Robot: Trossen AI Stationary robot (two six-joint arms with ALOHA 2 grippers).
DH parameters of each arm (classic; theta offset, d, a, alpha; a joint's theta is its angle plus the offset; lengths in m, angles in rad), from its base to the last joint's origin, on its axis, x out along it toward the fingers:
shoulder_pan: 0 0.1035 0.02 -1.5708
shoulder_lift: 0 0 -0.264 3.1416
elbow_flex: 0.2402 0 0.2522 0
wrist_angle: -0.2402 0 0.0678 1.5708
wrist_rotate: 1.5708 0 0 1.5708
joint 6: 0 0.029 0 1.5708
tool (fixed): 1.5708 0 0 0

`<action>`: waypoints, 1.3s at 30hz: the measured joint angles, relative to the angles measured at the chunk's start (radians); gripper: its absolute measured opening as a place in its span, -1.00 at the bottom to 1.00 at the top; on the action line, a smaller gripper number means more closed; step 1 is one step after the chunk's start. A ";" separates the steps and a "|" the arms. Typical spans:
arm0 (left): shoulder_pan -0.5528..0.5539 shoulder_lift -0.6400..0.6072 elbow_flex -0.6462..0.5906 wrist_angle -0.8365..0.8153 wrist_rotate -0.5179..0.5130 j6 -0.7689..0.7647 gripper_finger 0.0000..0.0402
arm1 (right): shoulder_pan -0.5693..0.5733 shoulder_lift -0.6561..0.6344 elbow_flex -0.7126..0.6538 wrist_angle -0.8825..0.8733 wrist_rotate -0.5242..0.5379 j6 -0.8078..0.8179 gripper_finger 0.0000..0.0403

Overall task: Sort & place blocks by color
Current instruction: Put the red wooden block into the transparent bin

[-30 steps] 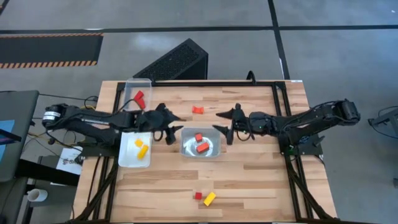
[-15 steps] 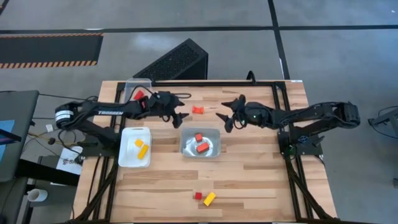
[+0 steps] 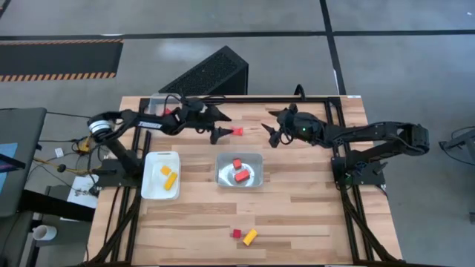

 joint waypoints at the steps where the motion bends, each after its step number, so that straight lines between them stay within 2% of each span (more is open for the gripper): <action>1: 0.005 0.018 0.000 0.023 0.018 -0.010 0.40 | -0.003 0.000 0.000 0.000 0.000 -0.008 0.50; 5: 0.008 0.057 -0.001 0.095 0.016 -0.008 0.40 | -0.020 0.000 0.000 -0.006 0.001 -0.012 0.50; 8: -0.035 0.041 -0.001 0.152 -0.009 0.051 0.40 | -0.021 0.000 0.000 -0.033 -0.002 -0.002 0.50; 10: -0.085 -0.008 0.003 0.153 -0.048 0.105 0.40 | -0.021 0.000 0.000 -0.047 -0.062 0.039 0.50; 12: -0.143 -0.072 0.017 0.085 -0.118 0.168 0.40 | -0.017 0.000 0.000 -0.052 -0.122 0.090 0.50; 18: -0.423 -0.264 0.032 -0.271 -0.425 0.263 0.40 | 0.060 0.000 0.000 -0.035 -0.130 0.153 0.50; 21: -0.598 -0.317 0.032 -0.394 -0.536 0.202 0.40 | 0.096 0.000 0.000 -0.027 -0.130 0.188 0.50; 24: -0.774 -0.325 0.032 -0.426 -0.566 0.092 0.40 | 0.132 0.000 0.000 -0.025 -0.130 0.272 0.50; 26: -0.886 -0.299 0.033 -0.403 -0.582 0.018 0.40 | 0.164 0.000 0.000 -0.024 -0.127 0.328 0.50; 29: -1.029 -0.219 0.033 -0.348 -0.673 -0.063 0.40 | 0.231 0.000 0.000 -0.020 -0.102 0.388 0.50; 31: -1.101 -0.144 0.033 -0.254 -0.732 -0.102 0.40 | 0.284 0.000 0.000 -0.017 -0.063 0.425 0.50; 36: -1.184 0.080 0.038 0.054 -0.764 -0.149 0.47 | 0.444 0.000 0.000 0.060 0.047 0.452 0.50; 39: -1.189 0.166 0.073 0.076 -0.783 -0.193 0.54 | 0.527 0.000 0.000 0.088 0.135 0.476 0.50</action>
